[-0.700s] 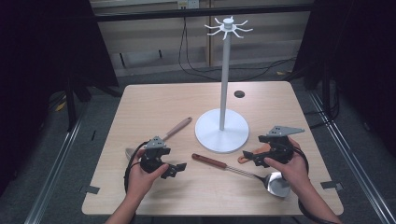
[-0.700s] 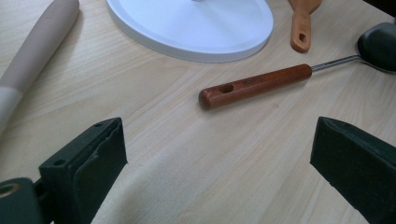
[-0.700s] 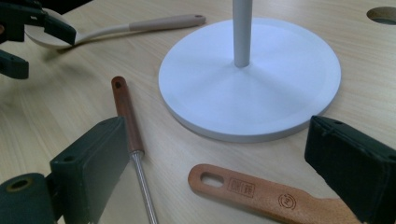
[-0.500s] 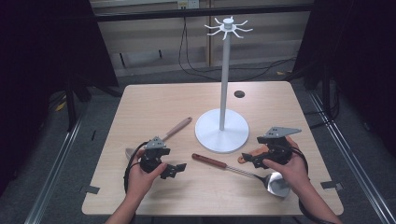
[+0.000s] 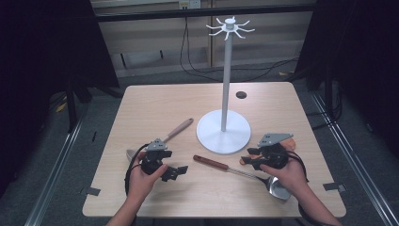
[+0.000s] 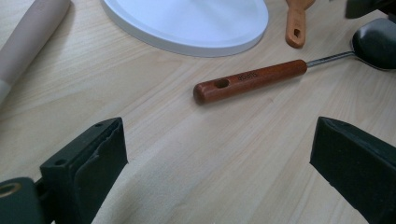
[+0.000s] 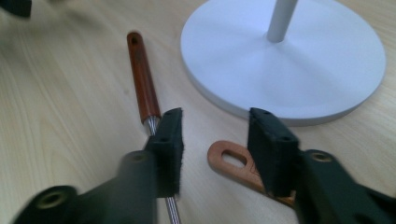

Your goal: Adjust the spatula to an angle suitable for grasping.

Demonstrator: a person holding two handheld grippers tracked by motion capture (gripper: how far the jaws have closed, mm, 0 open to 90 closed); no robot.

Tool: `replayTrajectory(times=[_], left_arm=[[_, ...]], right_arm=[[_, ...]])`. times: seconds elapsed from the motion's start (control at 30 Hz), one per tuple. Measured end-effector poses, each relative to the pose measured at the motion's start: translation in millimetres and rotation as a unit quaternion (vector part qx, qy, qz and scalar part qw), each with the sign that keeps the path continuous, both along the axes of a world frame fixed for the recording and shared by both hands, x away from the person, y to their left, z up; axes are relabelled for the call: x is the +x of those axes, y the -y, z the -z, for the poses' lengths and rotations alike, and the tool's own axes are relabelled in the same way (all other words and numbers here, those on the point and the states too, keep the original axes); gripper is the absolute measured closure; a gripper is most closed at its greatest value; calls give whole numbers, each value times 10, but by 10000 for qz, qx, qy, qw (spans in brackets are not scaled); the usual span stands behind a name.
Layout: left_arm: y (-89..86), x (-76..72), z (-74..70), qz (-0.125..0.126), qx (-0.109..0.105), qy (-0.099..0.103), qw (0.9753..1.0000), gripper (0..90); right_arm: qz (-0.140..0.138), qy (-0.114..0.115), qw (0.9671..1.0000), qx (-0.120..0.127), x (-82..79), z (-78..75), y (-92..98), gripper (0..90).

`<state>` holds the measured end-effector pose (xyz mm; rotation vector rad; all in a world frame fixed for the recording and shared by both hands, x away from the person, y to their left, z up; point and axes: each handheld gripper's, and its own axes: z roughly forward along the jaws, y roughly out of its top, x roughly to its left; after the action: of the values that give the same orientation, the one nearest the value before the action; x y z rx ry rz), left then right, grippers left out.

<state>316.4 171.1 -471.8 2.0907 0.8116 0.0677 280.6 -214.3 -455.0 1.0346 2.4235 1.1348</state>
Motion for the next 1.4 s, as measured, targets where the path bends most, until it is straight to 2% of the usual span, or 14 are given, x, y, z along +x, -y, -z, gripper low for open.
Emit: replayTrajectory(times=[0.03, 0.1, 0.17, 0.23, 0.43, 0.47, 0.63, 0.83, 0.87, 0.9, 1.13, 1.27, 1.33, 1.4], left_arm=[[-2, -1, 1, -7, -7, -1, 10000, 36], [-9, -7, 5, -34, -10, -10, 10000, 36], [-24, -15, 8, -62, 4, -14, 10000, 36], [-41, -29, 12, -82, -5, -21, 10000, 36], [-108, -80, 15, -141, -6, -39, 9999, 36], [-114, -88, 16, -161, -8, -45, 9999, 36], [-138, -109, 22, -164, -16, -63, 9998, 37], [-148, -98, 25, -177, -14, -72, 9998, 37], [-151, -92, 22, -161, -30, -64, 9998, 37], [-146, -95, 17, -194, -26, -60, 9998, 37], [-146, -89, 7, -201, -44, -55, 9998, 37], [-152, -87, 5, -178, -44, -49, 9998, 37], [-154, -85, 1, -202, -39, -45, 9998, 37], [-162, -82, -6, -194, -48, -48, 9998, 37]], right_arm=[[-93, -58, 9997, -237, -11, 20, -32, 733], [-176, -147, 9989, -412, -9, 45, -70, 823], [-246, -236, 9981, -522, 4, 72, -114, 875], [-424, -266, 9969, -607, 28, 109, -174, 891], [-567, -400, 9951, -707, 97, 175, -332, 900], [-578, -366, 9946, -776, 118, 195, -349, 900], [-732, -548, 9919, -886, 164, 285, -448, 900], [-860, -662, 9902, -878, 140, 300, -513, 900], [-960, -590, 9896, -895, 147, 307, -510, 900], [-924, -628, 9903, -825, 130, 305, -528, 900], [-993, -609, 9897, -832, 102, 296, -560, 884], [-953, -575, 9914, -694, 107, 249, -519, 834], [-901, -558, 9929, -539, 100, 197, -494, 797], [-956, -585, 9929, -398, 86, 134, -477, 722]])
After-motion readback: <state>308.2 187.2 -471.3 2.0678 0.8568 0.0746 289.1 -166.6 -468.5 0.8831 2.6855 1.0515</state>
